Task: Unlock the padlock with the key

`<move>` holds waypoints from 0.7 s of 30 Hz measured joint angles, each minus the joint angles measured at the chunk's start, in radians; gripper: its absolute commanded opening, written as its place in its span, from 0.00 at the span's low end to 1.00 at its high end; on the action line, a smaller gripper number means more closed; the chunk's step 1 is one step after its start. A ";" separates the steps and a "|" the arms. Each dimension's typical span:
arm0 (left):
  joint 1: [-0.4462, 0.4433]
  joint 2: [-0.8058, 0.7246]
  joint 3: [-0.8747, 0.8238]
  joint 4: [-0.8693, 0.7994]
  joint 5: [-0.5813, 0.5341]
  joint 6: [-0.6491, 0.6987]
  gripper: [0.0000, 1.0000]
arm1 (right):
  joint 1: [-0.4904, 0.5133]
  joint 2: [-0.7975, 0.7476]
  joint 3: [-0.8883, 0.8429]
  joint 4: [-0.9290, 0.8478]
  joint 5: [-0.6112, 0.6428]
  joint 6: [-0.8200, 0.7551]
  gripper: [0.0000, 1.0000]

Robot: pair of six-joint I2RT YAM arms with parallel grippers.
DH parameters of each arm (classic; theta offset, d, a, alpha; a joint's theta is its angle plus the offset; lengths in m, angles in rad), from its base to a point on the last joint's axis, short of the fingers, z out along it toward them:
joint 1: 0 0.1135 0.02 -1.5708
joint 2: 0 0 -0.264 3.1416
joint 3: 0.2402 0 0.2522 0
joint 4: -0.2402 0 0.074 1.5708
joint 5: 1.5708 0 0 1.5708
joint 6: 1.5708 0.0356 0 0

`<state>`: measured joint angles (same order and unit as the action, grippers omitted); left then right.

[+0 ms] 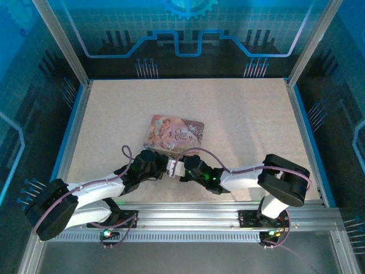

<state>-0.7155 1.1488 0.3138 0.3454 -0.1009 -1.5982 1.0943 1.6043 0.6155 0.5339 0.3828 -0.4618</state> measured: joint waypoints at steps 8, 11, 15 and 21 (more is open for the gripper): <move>0.004 0.000 0.005 -0.001 -0.008 0.000 0.00 | -0.003 -0.001 0.033 -0.058 -0.005 0.168 0.00; 0.004 0.004 0.005 -0.001 -0.008 0.000 0.00 | -0.014 -0.005 0.041 -0.078 -0.032 0.246 0.00; 0.004 0.008 0.005 0.004 -0.007 0.000 0.00 | -0.040 -0.020 0.041 -0.099 -0.093 0.353 0.00; 0.004 0.013 0.013 0.027 -0.003 0.000 0.00 | -0.087 -0.055 0.041 -0.129 -0.193 0.528 0.00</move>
<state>-0.7116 1.1622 0.3267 0.3729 -0.1036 -1.5986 1.0069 1.5497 0.6567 0.4049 0.1898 0.0658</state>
